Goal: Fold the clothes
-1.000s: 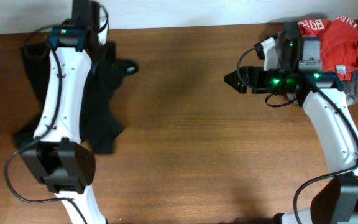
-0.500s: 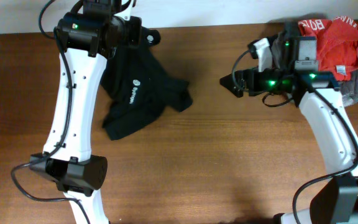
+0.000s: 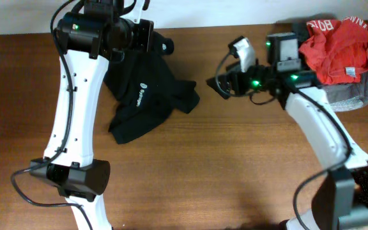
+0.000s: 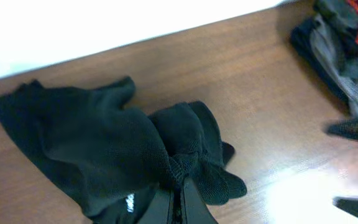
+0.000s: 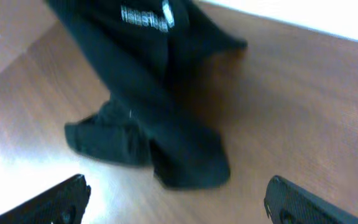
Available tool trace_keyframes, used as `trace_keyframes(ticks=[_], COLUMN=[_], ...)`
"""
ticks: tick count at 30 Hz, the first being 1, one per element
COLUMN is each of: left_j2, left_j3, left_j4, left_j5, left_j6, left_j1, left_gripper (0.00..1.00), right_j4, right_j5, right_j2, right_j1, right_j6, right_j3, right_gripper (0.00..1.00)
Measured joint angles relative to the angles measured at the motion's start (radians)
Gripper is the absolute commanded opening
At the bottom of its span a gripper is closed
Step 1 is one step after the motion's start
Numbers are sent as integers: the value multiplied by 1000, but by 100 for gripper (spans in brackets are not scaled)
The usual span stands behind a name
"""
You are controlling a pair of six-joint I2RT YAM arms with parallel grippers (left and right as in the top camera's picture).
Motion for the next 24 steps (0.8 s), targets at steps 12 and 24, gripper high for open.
trace_keyframes(ticks=[12, 24], left_j2=[0, 0], left_j3=[1, 1], left_j4=[-57, -50], left_j5=[49, 53], left_j6=[0, 0], left_j1=[-11, -62], left_gripper=[1, 1], right_j4=[434, 533], right_j5=[5, 128], right_j2=[152, 198], right_j1=[95, 211], right_j6=[386, 563], right_j3=[2, 2], right_gripper=[87, 76])
